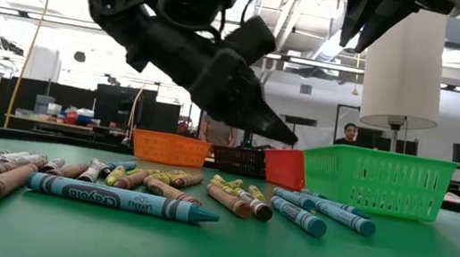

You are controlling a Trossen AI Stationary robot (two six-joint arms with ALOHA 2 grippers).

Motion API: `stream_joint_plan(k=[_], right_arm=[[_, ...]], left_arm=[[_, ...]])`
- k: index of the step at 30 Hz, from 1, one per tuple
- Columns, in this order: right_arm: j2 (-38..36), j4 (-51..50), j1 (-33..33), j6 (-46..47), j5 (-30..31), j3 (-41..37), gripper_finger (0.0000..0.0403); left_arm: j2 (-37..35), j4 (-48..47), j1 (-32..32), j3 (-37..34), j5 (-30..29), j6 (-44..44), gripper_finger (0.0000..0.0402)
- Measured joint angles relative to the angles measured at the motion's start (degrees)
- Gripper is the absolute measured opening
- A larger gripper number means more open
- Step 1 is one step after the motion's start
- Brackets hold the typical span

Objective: Sort crayons
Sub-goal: Put the light blue crayon into the green bin

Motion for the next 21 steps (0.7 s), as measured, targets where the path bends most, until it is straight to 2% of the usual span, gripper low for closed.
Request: stream_joint_plan(k=[9,13,16,21], right_arm=[[0.0,0.1,0.4,-0.8,0.0,0.0,0.0107],[0.0,0.1,1.1,-0.8,0.2,0.0,0.0107],[0.0,0.4,1.8,-0.8,0.7,0.0,0.0107],[0.0,0.3,2.5,-0.5,0.9,0.0,0.0107]], left_arm=[[4.9,-8.4,0.0,8.2,-1.6,0.0,0.0],[4.9,-9.7,0.1,9.2,-2.0,-0.1,0.0],[4.9,-9.8,0.1,9.1,-4.4,0.1,0.0],[5.0,-9.8,0.6,9.1,-4.3,-0.9,0.0]])
